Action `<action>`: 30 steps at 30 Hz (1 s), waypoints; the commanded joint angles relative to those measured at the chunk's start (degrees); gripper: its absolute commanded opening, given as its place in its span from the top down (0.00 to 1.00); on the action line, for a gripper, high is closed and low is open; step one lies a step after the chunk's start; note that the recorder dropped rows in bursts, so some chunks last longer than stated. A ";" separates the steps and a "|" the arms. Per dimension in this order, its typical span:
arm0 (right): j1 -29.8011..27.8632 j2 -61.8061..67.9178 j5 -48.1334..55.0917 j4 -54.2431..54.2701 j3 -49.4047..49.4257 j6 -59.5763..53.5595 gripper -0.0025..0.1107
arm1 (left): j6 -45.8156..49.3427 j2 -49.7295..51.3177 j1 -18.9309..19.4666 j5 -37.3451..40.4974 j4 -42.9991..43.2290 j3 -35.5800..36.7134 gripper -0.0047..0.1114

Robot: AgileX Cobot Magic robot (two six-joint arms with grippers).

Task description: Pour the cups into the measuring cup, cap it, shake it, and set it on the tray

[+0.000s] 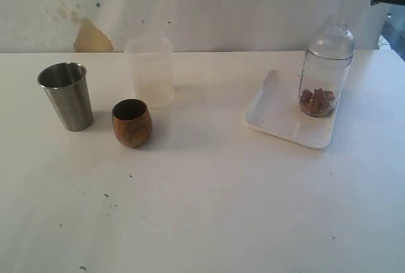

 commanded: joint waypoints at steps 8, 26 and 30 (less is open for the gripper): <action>-0.14 -10.56 12.40 15.72 -0.02 -12.34 0.98 | -0.11 -0.14 -0.30 -0.28 0.00 0.30 0.06; -0.01 -37.45 10.09 23.26 24.50 -17.65 0.98 | -0.11 -0.14 -0.30 -0.28 0.00 0.30 0.06; -0.01 -45.38 9.73 23.26 31.04 -18.16 0.98 | -0.11 -0.14 -0.30 -0.28 0.00 0.30 0.06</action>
